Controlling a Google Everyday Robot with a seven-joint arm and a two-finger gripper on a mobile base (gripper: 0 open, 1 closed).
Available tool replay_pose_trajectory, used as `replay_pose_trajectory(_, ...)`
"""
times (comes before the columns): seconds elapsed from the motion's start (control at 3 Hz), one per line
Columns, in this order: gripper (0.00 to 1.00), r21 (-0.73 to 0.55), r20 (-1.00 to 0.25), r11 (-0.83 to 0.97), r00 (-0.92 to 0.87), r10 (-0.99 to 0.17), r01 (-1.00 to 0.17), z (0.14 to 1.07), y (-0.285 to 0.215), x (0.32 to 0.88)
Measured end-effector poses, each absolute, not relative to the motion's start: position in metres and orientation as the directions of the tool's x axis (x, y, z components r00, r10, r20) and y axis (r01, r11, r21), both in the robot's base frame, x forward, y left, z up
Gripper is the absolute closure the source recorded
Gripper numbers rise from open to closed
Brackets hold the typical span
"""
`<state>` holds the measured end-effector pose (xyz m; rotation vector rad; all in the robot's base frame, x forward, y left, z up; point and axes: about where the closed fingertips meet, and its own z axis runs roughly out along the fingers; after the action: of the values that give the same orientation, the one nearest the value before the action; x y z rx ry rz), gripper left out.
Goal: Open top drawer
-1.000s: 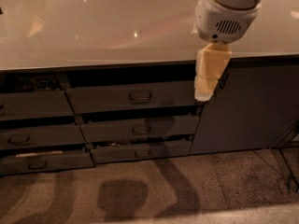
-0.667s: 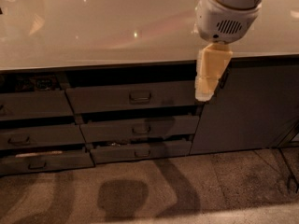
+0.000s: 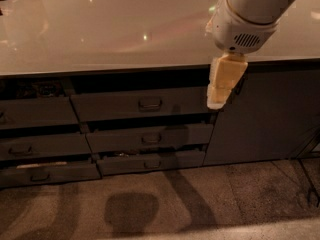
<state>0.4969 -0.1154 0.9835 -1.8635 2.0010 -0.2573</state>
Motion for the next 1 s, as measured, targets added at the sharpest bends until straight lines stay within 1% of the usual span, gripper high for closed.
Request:
replay_pose_trajectory(0.67, 0.00, -0.385, -0.162, 0.150, -0.093, -0.982, -0.911, 0.968, -0.132, 0.512)
replay_pose_trajectory(1.0, 0.00, -0.311, -0.217, 0.207, -0.142, -0.966, -0.927, 0.919, -0.161, 0.538)
